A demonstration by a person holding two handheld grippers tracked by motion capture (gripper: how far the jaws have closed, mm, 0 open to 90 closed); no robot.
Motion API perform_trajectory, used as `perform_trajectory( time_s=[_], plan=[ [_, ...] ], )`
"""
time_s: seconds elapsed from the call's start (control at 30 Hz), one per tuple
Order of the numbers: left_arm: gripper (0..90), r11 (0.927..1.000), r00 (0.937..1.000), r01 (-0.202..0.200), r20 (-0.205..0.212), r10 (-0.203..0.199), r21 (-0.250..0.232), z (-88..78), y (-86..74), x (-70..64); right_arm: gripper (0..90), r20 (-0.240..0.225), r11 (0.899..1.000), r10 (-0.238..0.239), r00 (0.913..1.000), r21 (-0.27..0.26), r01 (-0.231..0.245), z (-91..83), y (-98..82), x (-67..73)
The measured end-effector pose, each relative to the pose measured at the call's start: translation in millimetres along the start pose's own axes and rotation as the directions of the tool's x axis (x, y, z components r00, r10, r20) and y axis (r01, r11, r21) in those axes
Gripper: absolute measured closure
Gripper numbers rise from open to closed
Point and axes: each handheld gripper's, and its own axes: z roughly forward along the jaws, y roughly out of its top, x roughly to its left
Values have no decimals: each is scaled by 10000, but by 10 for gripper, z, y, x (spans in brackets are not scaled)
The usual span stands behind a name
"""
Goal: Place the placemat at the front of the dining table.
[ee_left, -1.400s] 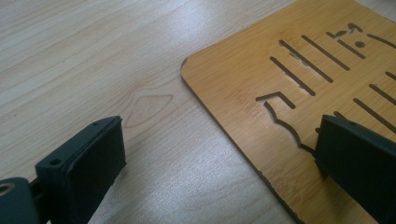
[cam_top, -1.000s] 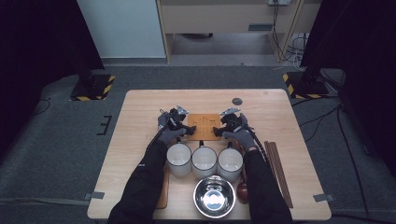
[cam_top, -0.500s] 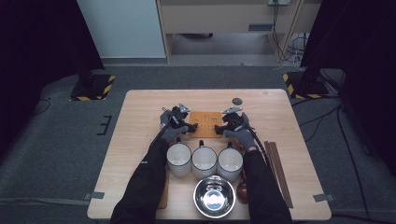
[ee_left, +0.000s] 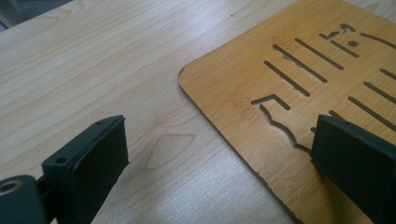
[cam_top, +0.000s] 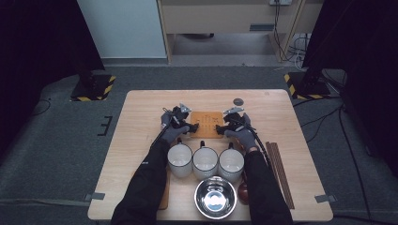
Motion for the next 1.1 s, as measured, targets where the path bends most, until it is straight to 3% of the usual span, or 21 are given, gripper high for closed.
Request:
perform_trajectory(
  time_s=[0.1,0.2,0.37,0.67,0.8,0.93,1.1],
  plan=[
    [26,10000,9999,72,83,-72,-13,-14,-10,20,101,-98,10000,13,10000,-34,-13,-5,1,-1],
    [24,9986,9989,431,216,-425,-296,-62,-3,54,108,-41,10000,-64,10000,-63,64,-7,5,9],
    [27,9972,9981,598,157,-591,-454,-139,21,109,109,5,10000,-72,10000,-30,72,-6,3,8],
    [30,9999,9995,84,301,-87,116,-51,-33,5,109,55,10000,-47,10000,22,47,-11,3,23],
    [25,9997,9993,234,275,-236,94,-38,-37,19,114,27,10000,-19,10000,-19,19,-8,2,18],
    [28,9999,9996,141,260,-143,62,-40,-37,14,121,-26,10000,-35,10000,-32,35,-13,0,18],
    [27,9998,9996,167,247,-169,71,-38,-36,14,134,-114,9995,280,9995,-130,-282,-8,-17,2]
  ],
)
